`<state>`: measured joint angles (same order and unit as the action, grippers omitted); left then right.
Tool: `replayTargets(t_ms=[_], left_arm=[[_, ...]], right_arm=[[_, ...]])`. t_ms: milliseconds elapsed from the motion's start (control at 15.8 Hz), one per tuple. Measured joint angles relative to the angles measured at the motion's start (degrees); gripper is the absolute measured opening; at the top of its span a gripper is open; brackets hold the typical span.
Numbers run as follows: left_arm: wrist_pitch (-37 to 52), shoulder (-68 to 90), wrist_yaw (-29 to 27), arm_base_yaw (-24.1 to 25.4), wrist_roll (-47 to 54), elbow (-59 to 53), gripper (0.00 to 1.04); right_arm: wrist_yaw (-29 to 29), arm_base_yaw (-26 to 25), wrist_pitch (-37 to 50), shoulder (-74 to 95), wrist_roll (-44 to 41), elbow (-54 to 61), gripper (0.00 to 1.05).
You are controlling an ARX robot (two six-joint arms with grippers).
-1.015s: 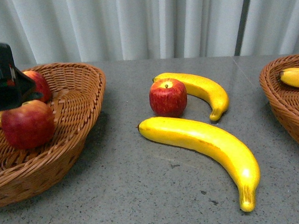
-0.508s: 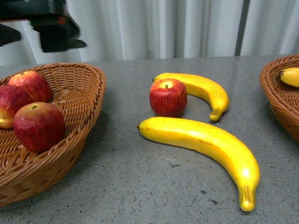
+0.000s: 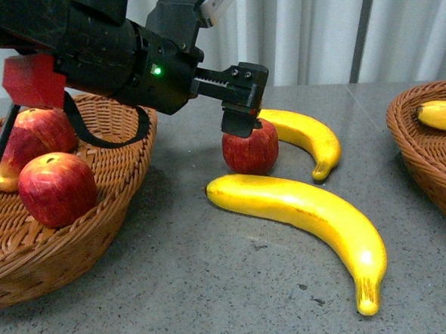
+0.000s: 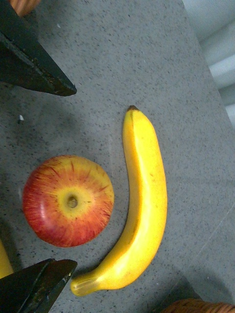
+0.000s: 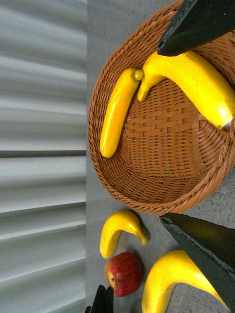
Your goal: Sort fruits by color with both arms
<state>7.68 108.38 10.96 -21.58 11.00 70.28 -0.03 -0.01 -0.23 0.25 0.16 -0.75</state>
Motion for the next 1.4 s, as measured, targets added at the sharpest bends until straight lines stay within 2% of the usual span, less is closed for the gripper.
replayTargets(t_ms=[190,508,571,698,888,1015,1142,1332,1396], left_arm=[[-0.46,5.22,2.69,-1.27,1.14,5.07,0.98],[-3.85,11.93,3.08,-1.57,1.88,9.84,0.98],[-4.07,12.39,3.15,-1.57,2.45,10.19,0.94],[-4.20,12.44,3.23,-1.62,2.62,10.40,0.70],[-3.37,11.61,2.43,-1.51,2.14,10.05,0.67],[-1.40,7.06,-0.11,-0.90,-0.52,8.46,0.66],[0.63,0.04,-6.99,0.31,-4.22,6.01,0.66],[-2.38,-7.93,-15.34,4.96,-12.11,-0.31,0.66],[-3.15,-9.07,-16.13,6.16,-13.49,-1.75,0.66]], right_arm=[[0.00,0.00,0.00,0.00,0.00,0.00,0.98],[0.00,0.00,0.00,0.00,0.00,0.00,0.98],[0.00,0.00,0.00,0.00,0.00,0.00,0.98],[0.00,0.00,0.00,0.00,0.00,0.00,0.98],[0.00,0.00,0.00,0.00,0.00,0.00,0.98],[0.00,0.00,0.00,0.00,0.00,0.00,0.98],[0.00,0.00,0.00,0.00,0.00,0.00,0.98],[0.00,0.00,0.00,0.00,0.00,0.00,0.98],[0.00,0.00,-0.02,-0.02,-0.02,0.00,0.98]])
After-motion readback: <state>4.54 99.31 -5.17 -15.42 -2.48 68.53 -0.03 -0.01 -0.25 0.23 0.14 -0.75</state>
